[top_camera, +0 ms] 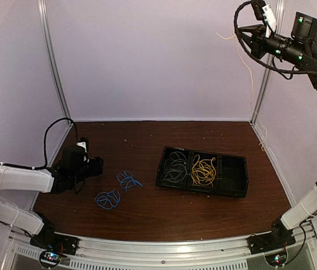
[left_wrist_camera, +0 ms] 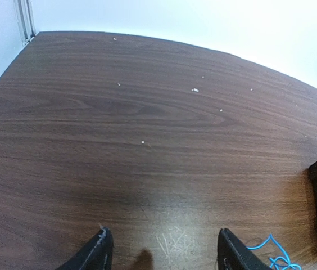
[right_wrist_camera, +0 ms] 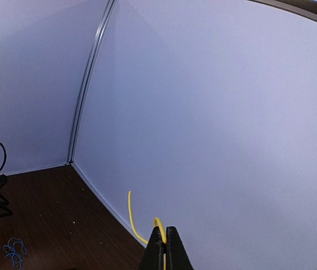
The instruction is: Untangle the cables
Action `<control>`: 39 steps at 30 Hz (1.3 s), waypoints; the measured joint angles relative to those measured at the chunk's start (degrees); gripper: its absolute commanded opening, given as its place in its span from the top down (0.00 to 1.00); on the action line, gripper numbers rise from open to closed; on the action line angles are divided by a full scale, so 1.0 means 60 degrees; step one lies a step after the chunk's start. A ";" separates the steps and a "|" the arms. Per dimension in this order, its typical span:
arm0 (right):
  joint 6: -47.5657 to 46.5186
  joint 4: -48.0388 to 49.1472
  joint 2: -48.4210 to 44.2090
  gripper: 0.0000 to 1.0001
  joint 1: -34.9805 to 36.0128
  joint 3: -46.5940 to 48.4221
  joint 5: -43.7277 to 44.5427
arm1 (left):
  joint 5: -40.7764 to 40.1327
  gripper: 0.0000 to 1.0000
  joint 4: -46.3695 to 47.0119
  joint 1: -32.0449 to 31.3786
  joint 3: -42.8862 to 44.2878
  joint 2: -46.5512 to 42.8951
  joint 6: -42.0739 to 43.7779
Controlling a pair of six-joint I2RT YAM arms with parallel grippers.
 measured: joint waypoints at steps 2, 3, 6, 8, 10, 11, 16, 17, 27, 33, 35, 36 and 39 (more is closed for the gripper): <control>-0.0066 0.0051 -0.0051 1.00 -0.0047 -0.0382 0.0073 | 0.0102 0.35 0.0000 0.0000 -0.0025 -0.0273 -0.0007; -0.0084 0.0058 -0.0080 1.00 -0.0076 -0.0572 0.0109 | 0.0135 0.35 0.0000 0.0000 -0.0036 -0.0379 -0.0007; -0.0178 0.0091 -0.0175 1.00 -0.0127 -0.1075 0.0160 | 0.0251 0.36 -0.0018 0.0000 -0.0087 -0.0721 -0.0007; -0.0226 0.0120 -0.0226 1.00 -0.0142 -0.1293 0.0186 | 0.0317 0.36 -0.0033 0.0000 -0.0087 -0.0863 -0.0007; -0.0244 0.0164 -0.0273 1.00 -0.0149 -0.1424 0.0200 | 0.0393 0.36 -0.0095 0.0000 -0.0087 -0.0980 -0.0007; -0.0248 0.0204 -0.0299 1.00 -0.0149 -0.1490 0.0200 | 0.0433 0.36 -0.0142 0.0000 -0.0087 -0.1027 -0.0011; -0.0211 0.0404 -0.0397 1.00 -0.0149 -0.1851 0.0124 | 0.0576 0.36 -0.0302 0.0000 -0.0098 -0.1322 -0.0073; -0.0204 0.0433 -0.0401 1.00 -0.0149 -0.1923 0.0106 | 0.0590 0.36 -0.0350 0.0000 -0.0106 -0.1417 -0.0080; -0.0200 0.0699 -0.0474 1.00 -0.0160 -0.2353 0.0091 | 0.0637 0.36 -0.0430 0.0000 -0.0168 -0.1796 -0.0087; -0.0200 0.0849 -0.0827 1.00 -0.0280 -0.3402 0.0106 | 0.0663 0.35 -0.0433 0.0000 -0.0229 -0.1796 -0.0098; -0.0204 0.0849 -0.0940 1.00 -0.0324 -0.3727 0.0106 | 0.0670 0.35 -0.0433 0.0000 -0.0248 -0.1796 -0.0098; -0.0200 0.0852 -0.0984 1.00 -0.0342 -0.3869 0.0106 | 0.0674 0.35 -0.0433 0.0000 -0.0251 -0.1796 -0.0098; -0.0204 0.0823 -0.1027 1.00 -0.0368 -0.4018 0.0102 | 0.0678 0.35 -0.0433 0.0000 -0.0251 -0.1796 -0.0098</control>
